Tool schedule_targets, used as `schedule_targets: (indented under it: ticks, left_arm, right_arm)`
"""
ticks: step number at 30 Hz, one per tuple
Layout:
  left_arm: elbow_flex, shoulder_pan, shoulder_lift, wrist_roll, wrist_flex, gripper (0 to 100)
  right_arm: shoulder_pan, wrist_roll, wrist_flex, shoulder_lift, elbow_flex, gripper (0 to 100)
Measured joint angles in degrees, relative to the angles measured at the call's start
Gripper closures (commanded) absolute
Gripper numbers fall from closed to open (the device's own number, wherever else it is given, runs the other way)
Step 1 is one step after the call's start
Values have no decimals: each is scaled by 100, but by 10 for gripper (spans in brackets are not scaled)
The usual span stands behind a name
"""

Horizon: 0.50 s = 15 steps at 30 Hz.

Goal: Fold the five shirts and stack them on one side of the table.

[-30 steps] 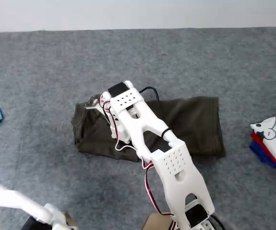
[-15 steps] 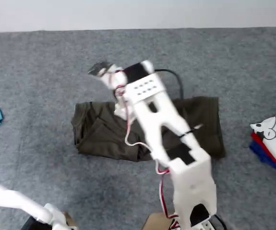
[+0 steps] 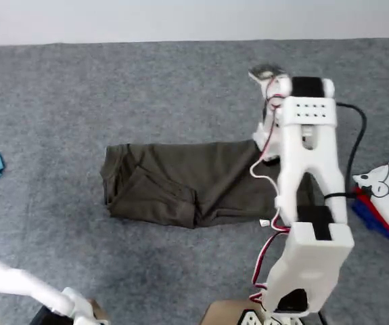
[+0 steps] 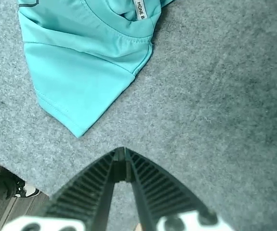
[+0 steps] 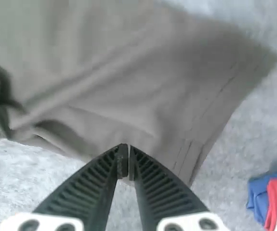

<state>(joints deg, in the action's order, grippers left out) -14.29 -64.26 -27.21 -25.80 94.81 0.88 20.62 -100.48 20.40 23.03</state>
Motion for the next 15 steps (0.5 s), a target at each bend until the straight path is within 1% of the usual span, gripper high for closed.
schedule_targets:
  ticks: [5,8,15]
  left_arm:
    - [255,0,0,0,211,992]
    - [440,0,0,0,343,992]
    - [571,0,-9,0,404,992]
  right_arm:
    - [-352,360,0,141,-712,988]
    - [-774,598,53,396,-1011,988]
    - [-1820,1257,343,1037,-1055,988]
